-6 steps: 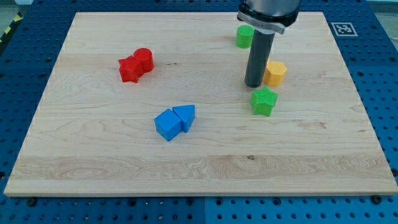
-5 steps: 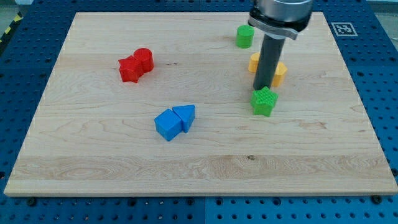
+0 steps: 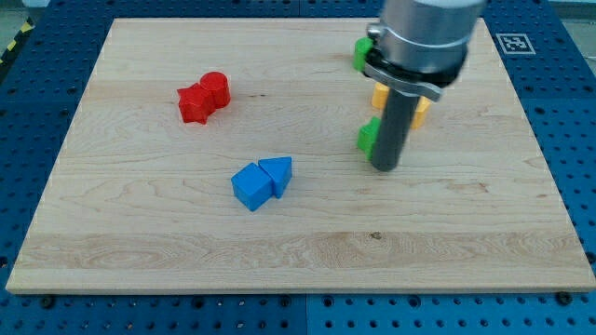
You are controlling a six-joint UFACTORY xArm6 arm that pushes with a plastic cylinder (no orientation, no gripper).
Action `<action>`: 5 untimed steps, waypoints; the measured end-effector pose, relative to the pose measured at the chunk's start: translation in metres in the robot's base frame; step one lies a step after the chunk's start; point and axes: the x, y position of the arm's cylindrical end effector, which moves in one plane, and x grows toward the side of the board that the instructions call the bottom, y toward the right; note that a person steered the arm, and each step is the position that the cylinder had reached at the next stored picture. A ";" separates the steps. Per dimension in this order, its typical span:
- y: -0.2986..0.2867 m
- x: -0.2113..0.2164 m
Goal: Place the green star to the left of yellow hexagon
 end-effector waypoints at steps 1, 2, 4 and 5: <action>-0.013 -0.024; -0.012 -0.039; 0.009 -0.012; 0.010 -0.031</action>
